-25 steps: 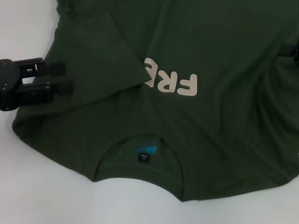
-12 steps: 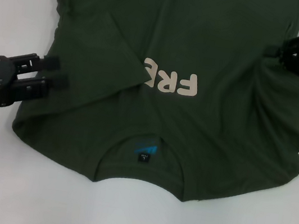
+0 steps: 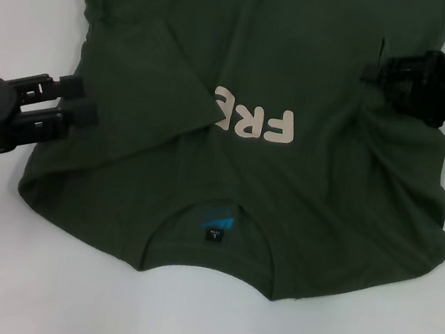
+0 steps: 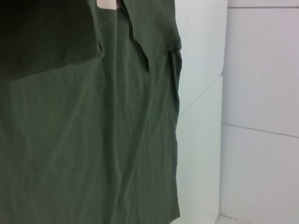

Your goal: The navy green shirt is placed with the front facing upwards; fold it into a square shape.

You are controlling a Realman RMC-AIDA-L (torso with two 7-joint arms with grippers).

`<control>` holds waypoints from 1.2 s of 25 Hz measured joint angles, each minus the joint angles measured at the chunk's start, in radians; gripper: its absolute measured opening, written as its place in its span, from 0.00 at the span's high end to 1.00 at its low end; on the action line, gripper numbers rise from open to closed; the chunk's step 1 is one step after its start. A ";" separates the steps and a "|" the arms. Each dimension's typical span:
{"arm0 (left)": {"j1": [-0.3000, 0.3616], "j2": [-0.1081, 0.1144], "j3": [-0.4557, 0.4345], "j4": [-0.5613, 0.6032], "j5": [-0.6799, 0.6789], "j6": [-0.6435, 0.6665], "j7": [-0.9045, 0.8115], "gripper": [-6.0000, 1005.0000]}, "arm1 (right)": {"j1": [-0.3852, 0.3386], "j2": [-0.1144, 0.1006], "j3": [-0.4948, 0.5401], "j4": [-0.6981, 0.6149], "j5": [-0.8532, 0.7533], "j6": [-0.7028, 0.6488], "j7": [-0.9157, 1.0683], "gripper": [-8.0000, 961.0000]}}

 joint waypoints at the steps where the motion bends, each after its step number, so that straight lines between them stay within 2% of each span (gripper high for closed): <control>1: 0.000 0.000 0.000 0.000 0.000 0.000 0.000 0.29 | 0.001 0.000 -0.004 0.000 0.000 0.000 -0.002 0.74; 6: -0.002 0.000 -0.002 0.000 0.000 -0.001 0.000 0.29 | 0.002 -0.001 -0.058 -0.014 -0.004 0.000 -0.013 0.62; 13: -0.003 0.003 -0.001 0.002 0.000 -0.002 -0.012 0.29 | -0.012 -0.031 -0.139 -0.068 -0.006 -0.011 -0.044 0.48; 22: 0.000 0.002 -0.001 0.002 -0.001 -0.002 -0.012 0.29 | -0.038 -0.053 -0.054 -0.087 0.025 -0.007 0.049 0.48; 24: 0.000 0.002 -0.001 0.002 -0.002 -0.002 -0.012 0.29 | -0.039 -0.064 -0.059 -0.091 0.019 -0.018 0.067 0.48; 30: 0.000 0.003 -0.007 0.002 -0.002 -0.002 -0.013 0.29 | -0.061 -0.120 -0.072 -0.104 -0.010 -0.062 0.068 0.48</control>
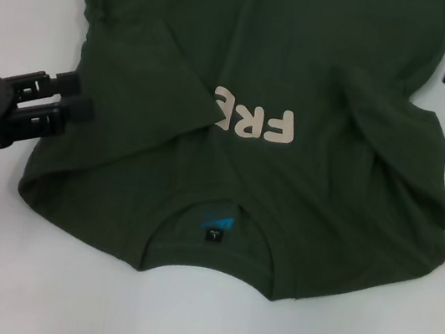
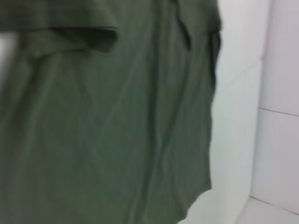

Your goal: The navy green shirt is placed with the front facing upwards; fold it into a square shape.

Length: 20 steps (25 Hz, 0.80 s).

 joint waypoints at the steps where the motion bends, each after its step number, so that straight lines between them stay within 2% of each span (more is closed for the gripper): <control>1: 0.000 0.000 -0.003 0.000 0.000 0.000 0.000 0.29 | -0.006 -0.007 -0.008 -0.007 -0.012 -0.002 0.000 0.48; 3: 0.000 0.000 -0.008 0.000 0.000 0.000 -0.001 0.29 | -0.020 -0.015 -0.024 -0.023 -0.055 -0.004 0.009 0.48; 6: 0.000 0.001 -0.009 0.000 0.000 0.000 -0.001 0.29 | -0.037 -0.018 -0.032 -0.032 -0.113 -0.005 0.022 0.48; 20: -0.004 0.001 -0.015 0.000 0.000 -0.001 -0.002 0.29 | -0.055 -0.007 -0.085 -0.020 -0.130 -0.026 0.040 0.48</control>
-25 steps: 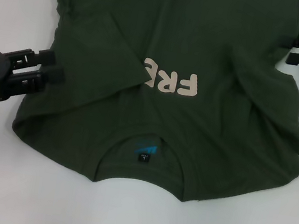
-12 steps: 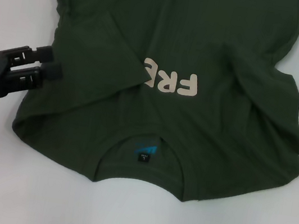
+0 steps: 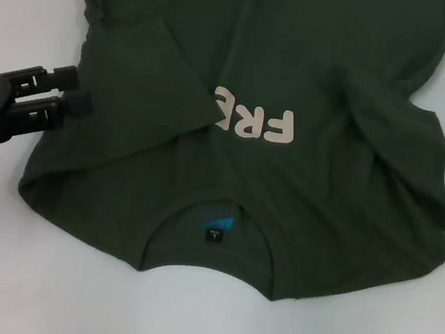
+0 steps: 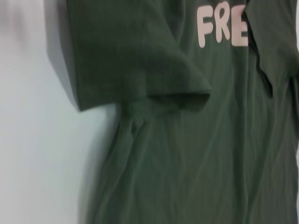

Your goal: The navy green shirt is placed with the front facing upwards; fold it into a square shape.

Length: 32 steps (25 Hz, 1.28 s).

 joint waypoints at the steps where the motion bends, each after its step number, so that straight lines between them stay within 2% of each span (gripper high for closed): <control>1: 0.000 0.000 -0.002 0.000 0.000 0.000 0.000 0.29 | 0.000 0.000 -0.004 0.000 0.000 0.000 0.001 0.48; 7: 0.000 0.000 -0.002 0.000 0.000 -0.003 0.000 0.29 | 0.002 0.011 -0.005 0.011 0.000 0.017 0.003 0.48; 14: 0.000 -0.001 -0.002 0.000 0.000 -0.006 0.000 0.29 | 0.011 0.037 -0.010 0.019 0.000 0.065 0.000 0.48; 19: 0.000 -0.002 -0.002 0.000 0.000 -0.008 0.000 0.29 | 0.013 0.048 -0.029 0.019 0.000 0.084 -0.001 0.48; 27: 0.000 0.000 -0.002 0.000 0.000 -0.008 0.000 0.29 | 0.013 0.036 -0.048 0.021 0.000 0.078 0.002 0.48; 32: 0.000 0.000 -0.002 0.000 0.000 -0.008 0.000 0.29 | 0.012 0.021 -0.047 0.024 0.000 0.065 0.002 0.48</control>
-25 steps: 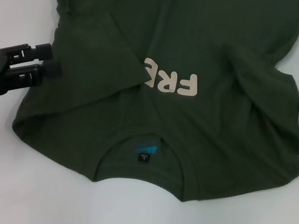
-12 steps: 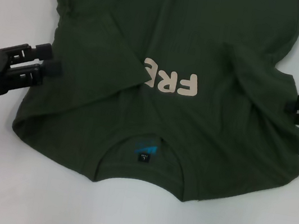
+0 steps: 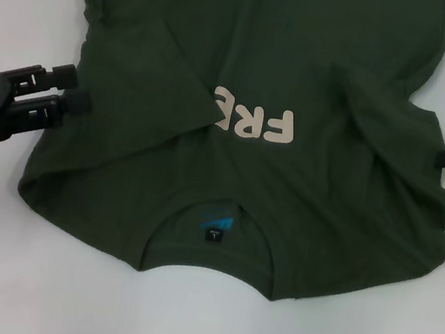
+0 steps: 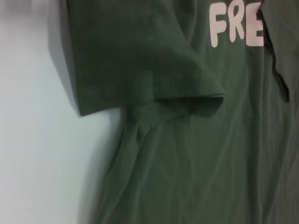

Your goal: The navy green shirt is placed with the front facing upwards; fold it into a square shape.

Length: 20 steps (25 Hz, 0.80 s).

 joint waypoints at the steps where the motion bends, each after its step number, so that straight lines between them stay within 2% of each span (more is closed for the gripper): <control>1: 0.000 0.000 0.000 0.000 0.000 0.000 0.000 0.29 | 0.000 -0.002 0.000 -0.001 0.000 -0.008 0.000 0.48; 14: 0.000 -0.001 -0.001 0.000 0.000 -0.001 0.000 0.29 | -0.005 -0.009 -0.011 0.004 0.000 -0.059 0.002 0.48; 20: 0.000 -0.002 -0.002 0.000 0.000 -0.003 0.000 0.29 | -0.008 -0.001 -0.007 0.008 -0.001 -0.052 0.005 0.48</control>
